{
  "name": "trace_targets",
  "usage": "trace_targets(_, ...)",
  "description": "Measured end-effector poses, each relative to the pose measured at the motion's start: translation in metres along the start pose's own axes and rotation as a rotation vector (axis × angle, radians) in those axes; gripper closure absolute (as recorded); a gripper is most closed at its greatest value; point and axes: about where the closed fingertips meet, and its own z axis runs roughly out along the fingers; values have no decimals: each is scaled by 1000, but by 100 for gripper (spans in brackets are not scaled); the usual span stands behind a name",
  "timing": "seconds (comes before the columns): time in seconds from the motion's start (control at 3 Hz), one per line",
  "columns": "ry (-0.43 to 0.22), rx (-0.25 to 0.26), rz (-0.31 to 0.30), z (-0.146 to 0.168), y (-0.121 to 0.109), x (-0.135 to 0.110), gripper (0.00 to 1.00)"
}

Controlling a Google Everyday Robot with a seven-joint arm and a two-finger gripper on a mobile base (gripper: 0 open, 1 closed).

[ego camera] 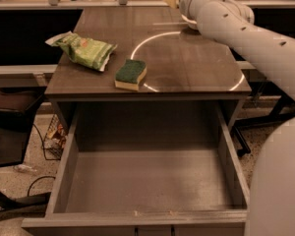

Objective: Place rxbar chocolate into top drawer

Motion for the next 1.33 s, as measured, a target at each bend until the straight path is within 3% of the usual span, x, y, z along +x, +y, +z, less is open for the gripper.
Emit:
trace_targets(0.33,-44,79,-25,-50,-13,-23,100)
trace_targets(0.67,-43,119,-25,-85,-11,-18,100)
trace_targets(1.0,3,112,-19,-93,-3,10,100)
trace_targets(1.33,6,108,-21,-93,-2,10,100)
